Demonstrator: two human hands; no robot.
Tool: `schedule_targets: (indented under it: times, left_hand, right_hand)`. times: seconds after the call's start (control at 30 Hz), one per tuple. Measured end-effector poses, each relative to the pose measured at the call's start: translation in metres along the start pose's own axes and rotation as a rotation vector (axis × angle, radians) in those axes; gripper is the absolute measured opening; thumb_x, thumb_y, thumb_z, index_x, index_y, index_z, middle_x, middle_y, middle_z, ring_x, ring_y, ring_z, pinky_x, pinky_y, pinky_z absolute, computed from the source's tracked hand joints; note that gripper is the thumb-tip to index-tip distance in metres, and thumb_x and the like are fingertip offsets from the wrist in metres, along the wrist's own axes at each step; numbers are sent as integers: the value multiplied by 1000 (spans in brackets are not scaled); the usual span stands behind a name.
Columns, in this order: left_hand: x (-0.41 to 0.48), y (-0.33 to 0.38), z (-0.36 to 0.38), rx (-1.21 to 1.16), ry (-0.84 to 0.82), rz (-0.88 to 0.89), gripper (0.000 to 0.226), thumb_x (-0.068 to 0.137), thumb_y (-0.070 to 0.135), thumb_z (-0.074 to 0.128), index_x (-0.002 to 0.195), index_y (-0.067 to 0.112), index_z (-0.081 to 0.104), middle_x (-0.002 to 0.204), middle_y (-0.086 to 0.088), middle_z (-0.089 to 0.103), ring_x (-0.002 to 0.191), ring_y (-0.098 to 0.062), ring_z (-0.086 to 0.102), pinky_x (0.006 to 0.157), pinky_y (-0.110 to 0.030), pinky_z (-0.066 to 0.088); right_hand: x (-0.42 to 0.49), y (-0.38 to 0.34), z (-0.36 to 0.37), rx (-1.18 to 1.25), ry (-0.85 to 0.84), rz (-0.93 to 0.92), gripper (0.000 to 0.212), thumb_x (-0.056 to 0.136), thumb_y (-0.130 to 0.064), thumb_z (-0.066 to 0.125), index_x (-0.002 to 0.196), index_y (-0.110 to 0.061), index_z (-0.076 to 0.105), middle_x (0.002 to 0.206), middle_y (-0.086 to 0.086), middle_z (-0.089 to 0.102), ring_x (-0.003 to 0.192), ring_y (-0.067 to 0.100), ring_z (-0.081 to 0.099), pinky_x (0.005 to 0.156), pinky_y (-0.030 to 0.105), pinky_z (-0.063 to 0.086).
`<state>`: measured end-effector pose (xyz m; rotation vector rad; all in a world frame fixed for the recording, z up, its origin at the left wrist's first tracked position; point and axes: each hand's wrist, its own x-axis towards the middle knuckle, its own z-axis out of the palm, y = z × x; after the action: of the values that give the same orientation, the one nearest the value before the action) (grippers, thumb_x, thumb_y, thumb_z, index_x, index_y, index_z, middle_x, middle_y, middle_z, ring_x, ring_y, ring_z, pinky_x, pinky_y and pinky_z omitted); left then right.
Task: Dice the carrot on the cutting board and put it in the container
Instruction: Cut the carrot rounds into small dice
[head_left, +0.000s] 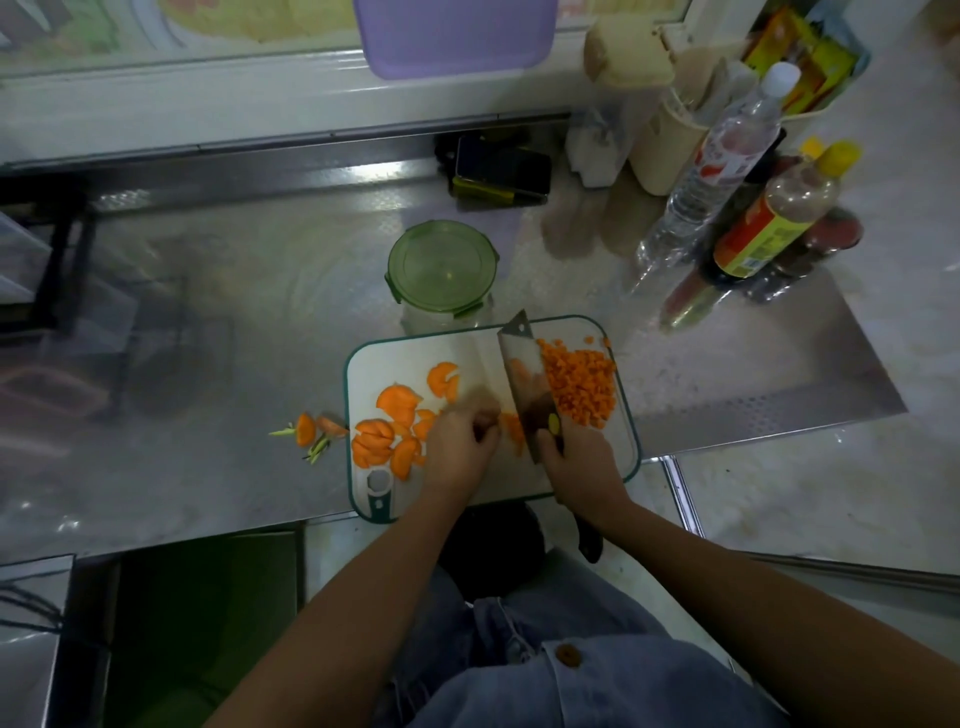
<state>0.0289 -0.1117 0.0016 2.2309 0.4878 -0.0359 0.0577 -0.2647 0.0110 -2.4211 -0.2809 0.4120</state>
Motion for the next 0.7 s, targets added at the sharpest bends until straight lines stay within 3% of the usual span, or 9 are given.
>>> schedule_targets:
  times: [0.1, 0.23, 0.43, 0.6, 0.7]
  left_hand:
    - [-2, -11, -9, 3, 95, 11, 13, 82, 10, 64, 94, 14, 67, 89, -3, 68, 81, -18, 63, 67, -25, 43]
    - [-1, -16, -12, 86, 89, 33, 11, 81, 8, 64, 91, 12, 67, 89, -6, 66, 81, -21, 61, 66, -25, 39]
    - [-1, -14, -12, 103, 71, 46, 13, 80, 5, 63, 91, 9, 68, 91, -9, 67, 84, -23, 60, 67, -21, 34]
    - [5, -13, -13, 81, 71, -20, 22, 82, 10, 60, 104, 9, 63, 94, -9, 65, 85, -24, 61, 66, -23, 36]
    - [7, -14, -15, 76, 76, -38, 25, 83, 10, 60, 108, 7, 61, 95, -10, 67, 87, -24, 62, 68, -22, 35]
  right_hand:
    - [-1, -7, 8, 44, -44, -13, 19, 96, -21, 48, 83, -8, 52, 65, 13, 54, 56, 30, 56, 54, 48, 49]
    - [-2, -9, 17, 2, -111, -34, 18, 96, -19, 49, 84, -7, 54, 62, 3, 46, 60, 27, 52, 55, 36, 39]
    - [11, 15, -5, 6, -12, 105, 21, 95, -20, 52, 79, -6, 50, 70, 15, 55, 67, 30, 55, 62, 38, 41]
    - [22, 14, -16, 55, -43, 76, 21, 95, -28, 50, 88, -9, 54, 69, 11, 59, 60, 28, 60, 57, 48, 53]
    - [13, 0, -9, 59, -95, -31, 20, 94, -21, 54, 75, -18, 49, 63, 6, 51, 61, 27, 56, 57, 45, 49]
